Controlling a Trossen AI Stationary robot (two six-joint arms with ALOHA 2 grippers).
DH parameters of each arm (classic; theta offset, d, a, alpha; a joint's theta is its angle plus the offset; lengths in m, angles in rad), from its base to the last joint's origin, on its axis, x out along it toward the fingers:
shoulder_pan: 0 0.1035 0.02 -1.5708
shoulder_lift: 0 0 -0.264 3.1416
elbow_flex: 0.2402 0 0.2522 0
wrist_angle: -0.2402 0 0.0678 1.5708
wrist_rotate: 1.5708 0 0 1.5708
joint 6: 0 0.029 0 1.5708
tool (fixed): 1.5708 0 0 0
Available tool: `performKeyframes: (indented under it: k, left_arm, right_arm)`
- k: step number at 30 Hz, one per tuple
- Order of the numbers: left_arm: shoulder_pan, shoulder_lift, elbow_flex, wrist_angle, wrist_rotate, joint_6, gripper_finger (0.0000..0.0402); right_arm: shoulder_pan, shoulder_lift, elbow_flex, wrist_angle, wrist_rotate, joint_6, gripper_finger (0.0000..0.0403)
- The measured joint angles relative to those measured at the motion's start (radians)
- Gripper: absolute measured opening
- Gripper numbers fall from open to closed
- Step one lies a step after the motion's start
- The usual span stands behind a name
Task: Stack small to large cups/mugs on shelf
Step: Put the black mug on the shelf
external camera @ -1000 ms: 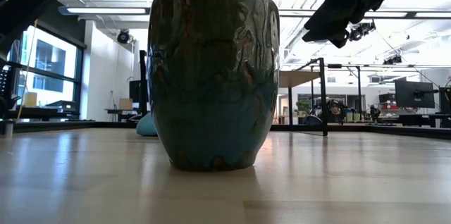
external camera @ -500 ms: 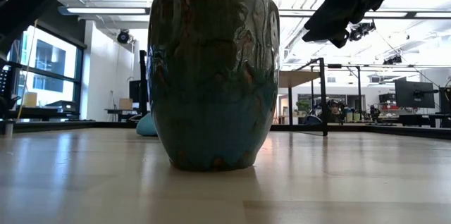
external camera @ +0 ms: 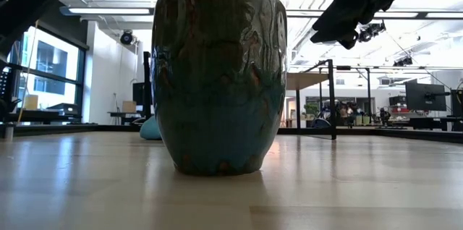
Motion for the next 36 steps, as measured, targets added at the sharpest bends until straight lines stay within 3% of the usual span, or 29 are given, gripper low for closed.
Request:
performKeyframes:
  k: [36]
  left_arm:
    - [-0.001,0.000,0.000,-0.010,-0.048,0.001,0.0015]
  right_arm:
    - [0.000,0.000,0.000,0.000,0.000,0.004,0.0144]
